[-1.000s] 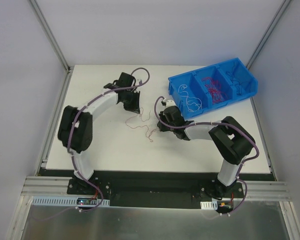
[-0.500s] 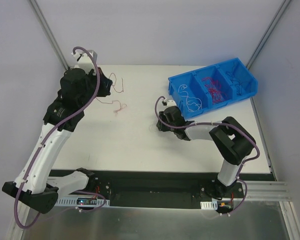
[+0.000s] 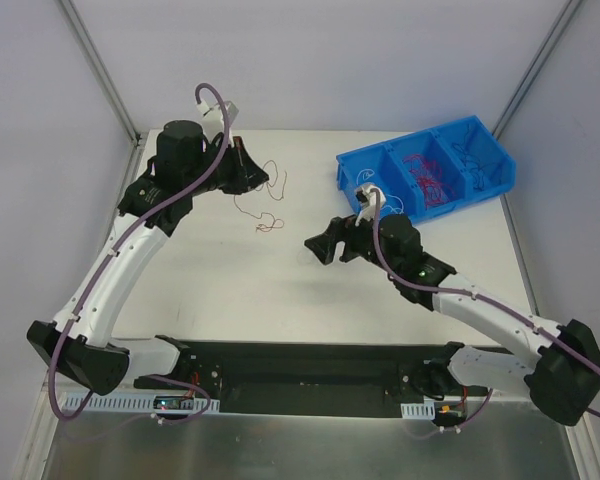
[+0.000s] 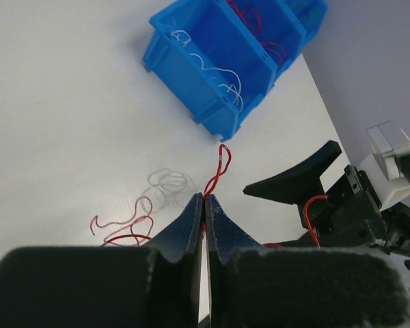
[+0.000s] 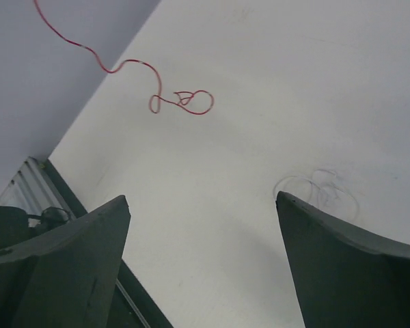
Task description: Untangle the cables
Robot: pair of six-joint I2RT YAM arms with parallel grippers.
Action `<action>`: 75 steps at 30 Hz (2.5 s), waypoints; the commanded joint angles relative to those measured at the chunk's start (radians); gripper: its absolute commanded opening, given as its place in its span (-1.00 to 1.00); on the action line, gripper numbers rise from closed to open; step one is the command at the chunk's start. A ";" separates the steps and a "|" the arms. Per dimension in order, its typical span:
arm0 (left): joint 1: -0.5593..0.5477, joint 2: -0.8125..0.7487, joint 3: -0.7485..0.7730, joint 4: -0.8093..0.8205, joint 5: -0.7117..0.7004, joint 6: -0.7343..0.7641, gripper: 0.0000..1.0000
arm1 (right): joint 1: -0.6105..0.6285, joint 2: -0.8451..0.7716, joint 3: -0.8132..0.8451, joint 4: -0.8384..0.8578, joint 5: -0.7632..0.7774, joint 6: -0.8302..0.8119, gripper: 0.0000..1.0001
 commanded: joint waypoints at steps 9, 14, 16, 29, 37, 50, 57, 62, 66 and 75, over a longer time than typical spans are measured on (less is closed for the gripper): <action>0.000 -0.043 -0.153 0.143 0.205 -0.127 -1.00 | 0.178 0.175 -0.042 0.410 0.052 0.399 0.85; 0.002 -0.040 -0.168 0.145 0.234 -0.151 -1.00 | 0.218 0.269 -0.055 0.496 0.194 0.494 0.85; 0.002 -0.027 -0.176 0.145 0.251 -0.169 -1.00 | 0.218 0.304 -0.058 0.563 0.223 0.511 0.77; 0.000 -0.015 -0.196 0.163 0.290 -0.203 -1.00 | 0.218 0.309 -0.070 0.464 0.326 0.571 0.69; 0.000 -0.012 -0.197 0.168 0.304 -0.209 -1.00 | 0.218 0.266 -0.111 0.398 0.369 0.566 0.70; -0.001 -0.012 -0.197 0.174 0.316 -0.209 -1.00 | 0.216 0.309 -0.072 0.328 0.356 0.528 0.84; -0.001 -0.007 -0.197 0.177 0.325 -0.211 -1.00 | 0.212 0.324 -0.042 0.262 0.359 0.484 0.92; -0.003 -0.004 -0.200 0.179 0.330 -0.215 -1.00 | 0.207 0.338 -0.052 0.349 0.333 0.474 0.93; -0.003 -0.003 -0.202 0.185 0.336 -0.222 -1.00 | 0.206 0.375 -0.035 0.439 0.286 0.496 0.82; -0.003 0.002 -0.206 0.186 0.340 -0.222 -1.00 | 0.190 0.425 -0.036 0.555 0.220 0.577 -0.04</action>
